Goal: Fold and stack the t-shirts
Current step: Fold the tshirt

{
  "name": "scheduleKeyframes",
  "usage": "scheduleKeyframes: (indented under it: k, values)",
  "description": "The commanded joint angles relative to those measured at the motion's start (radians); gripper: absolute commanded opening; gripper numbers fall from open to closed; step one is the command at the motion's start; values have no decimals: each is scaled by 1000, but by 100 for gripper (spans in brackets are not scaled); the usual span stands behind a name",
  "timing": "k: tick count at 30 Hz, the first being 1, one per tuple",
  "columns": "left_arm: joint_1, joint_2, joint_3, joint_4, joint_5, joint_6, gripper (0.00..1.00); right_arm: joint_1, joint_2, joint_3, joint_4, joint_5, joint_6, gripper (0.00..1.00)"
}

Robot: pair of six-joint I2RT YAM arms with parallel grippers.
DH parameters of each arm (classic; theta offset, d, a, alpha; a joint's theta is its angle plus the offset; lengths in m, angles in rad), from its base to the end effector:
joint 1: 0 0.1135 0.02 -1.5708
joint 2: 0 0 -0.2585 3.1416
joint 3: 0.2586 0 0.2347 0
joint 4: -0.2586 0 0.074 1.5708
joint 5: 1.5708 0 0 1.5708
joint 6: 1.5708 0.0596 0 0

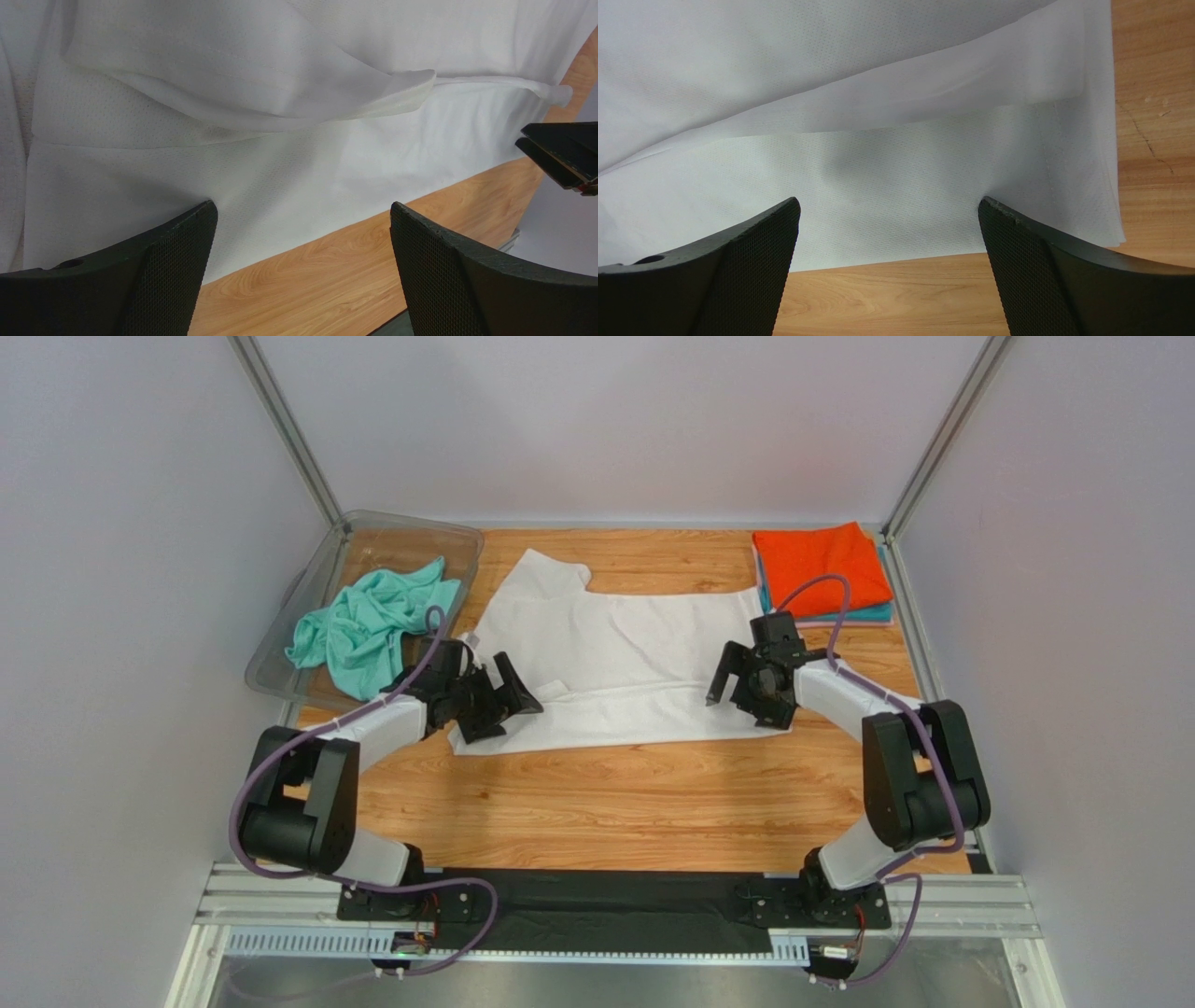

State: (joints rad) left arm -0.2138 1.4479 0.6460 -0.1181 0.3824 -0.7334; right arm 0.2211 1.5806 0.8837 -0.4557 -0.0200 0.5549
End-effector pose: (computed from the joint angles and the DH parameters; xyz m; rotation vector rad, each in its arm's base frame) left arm 0.2567 -0.0785 0.1459 -0.5046 2.5606 -0.8494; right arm 0.2820 0.0646 0.1503 0.4513 2.7142 0.2464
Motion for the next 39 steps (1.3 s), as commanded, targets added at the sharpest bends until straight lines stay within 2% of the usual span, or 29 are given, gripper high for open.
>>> scheduleKeyframes:
  k: [1,6,10,13,16,18,24,30,36,39]
  values:
    - [-7,-26,-64,12,9,-4,100,1,-62,-78,12,3,25,100]
    - [-19,-187,-207,-87,-25,-17,100,7,-224,-273,-36,-20,94,100]
    - [-53,-448,-282,-285,-86,-52,100,32,-419,-391,-124,-24,149,100]
    - [-91,-636,-301,-397,-123,-84,100,55,-579,-402,-188,-50,162,100]
    - [-102,-753,-286,-442,-128,-103,100,63,-701,-359,-212,-95,145,100]
    - [-105,-774,-258,-449,-140,-103,100,63,-740,-332,-218,-104,131,100]
    - [-124,-681,-240,-365,-134,-115,100,63,-758,-301,-212,-97,96,100]
    - [-145,-519,-241,-87,-148,-141,100,63,-714,-321,-156,-132,97,100]
    - [-147,-332,-206,59,-145,-143,100,63,-683,-315,-141,-123,86,100]
    - [-147,-265,-184,98,-189,-132,100,63,-686,-321,-141,-109,92,100]
